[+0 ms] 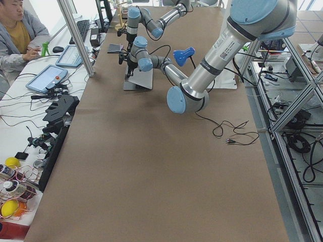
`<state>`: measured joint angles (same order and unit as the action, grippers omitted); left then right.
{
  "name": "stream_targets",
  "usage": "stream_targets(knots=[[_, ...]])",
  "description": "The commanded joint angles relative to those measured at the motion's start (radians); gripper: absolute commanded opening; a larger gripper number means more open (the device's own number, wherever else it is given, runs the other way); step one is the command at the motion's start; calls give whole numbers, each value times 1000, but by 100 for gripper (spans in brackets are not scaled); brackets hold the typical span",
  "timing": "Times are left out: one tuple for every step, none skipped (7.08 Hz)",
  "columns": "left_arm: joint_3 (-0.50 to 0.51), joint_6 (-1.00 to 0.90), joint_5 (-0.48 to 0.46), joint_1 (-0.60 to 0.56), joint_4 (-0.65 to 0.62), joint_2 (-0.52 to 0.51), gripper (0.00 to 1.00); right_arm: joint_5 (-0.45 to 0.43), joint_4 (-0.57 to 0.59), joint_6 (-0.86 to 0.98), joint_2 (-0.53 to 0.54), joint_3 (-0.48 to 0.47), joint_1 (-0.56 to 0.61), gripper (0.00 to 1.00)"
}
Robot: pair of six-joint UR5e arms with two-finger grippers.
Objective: Close laptop
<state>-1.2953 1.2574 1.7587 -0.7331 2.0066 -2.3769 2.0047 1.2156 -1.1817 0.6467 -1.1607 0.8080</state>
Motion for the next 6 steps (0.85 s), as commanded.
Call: stream_targets(knots=[[85, -3, -1, 0, 32, -25, 0, 9, -48, 10, -39, 126, -1, 0], [118, -3, -11, 1, 55, -34, 0, 12, -80, 10, -42, 169, -1, 0], [187, -1, -37, 1, 78, -72, 0, 22, -82, 10, -42, 183, -4, 0], [195, -1, -38, 1, 80, -76, 0, 25, -85, 10, -44, 199, -10, 0], [214, -16, -38, 1, 84, -77, 0, 38, -85, 10, -42, 200, -10, 0], [226, -23, -38, 1, 104, -76, 0, 45, -85, 10, -44, 206, -10, 0]])
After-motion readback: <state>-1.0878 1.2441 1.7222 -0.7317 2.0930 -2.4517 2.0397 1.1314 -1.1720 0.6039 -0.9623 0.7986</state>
